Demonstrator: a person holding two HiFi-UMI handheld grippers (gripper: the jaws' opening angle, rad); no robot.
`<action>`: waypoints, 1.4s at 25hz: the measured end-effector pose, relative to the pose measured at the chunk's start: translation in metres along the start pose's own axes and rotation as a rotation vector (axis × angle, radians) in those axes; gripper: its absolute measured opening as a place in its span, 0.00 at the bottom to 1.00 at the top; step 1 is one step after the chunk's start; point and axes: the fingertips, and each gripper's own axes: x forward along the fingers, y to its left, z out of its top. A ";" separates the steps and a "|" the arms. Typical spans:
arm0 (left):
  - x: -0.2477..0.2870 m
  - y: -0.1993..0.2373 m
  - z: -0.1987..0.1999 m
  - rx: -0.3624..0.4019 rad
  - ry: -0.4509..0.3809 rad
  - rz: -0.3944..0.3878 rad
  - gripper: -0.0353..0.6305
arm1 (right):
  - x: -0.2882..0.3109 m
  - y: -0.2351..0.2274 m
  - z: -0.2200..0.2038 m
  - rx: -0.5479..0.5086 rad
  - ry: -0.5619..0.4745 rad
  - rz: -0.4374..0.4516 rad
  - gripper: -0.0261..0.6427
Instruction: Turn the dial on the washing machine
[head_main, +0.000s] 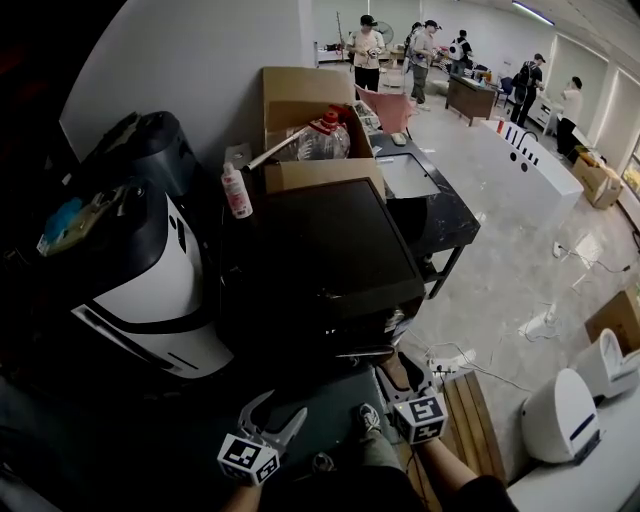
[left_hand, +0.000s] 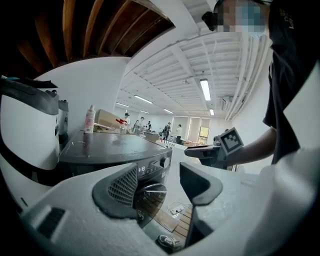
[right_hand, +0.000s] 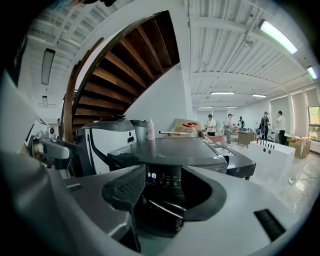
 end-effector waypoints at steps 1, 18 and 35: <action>0.004 0.001 0.001 -0.003 0.000 0.004 0.44 | 0.005 -0.005 -0.001 -0.007 0.008 0.000 0.34; 0.078 0.014 0.011 -0.012 0.041 0.029 0.44 | 0.086 -0.082 -0.030 -0.122 0.153 0.016 0.40; 0.132 0.013 0.018 0.003 0.059 0.025 0.44 | 0.122 -0.112 -0.065 -0.209 0.260 0.094 0.52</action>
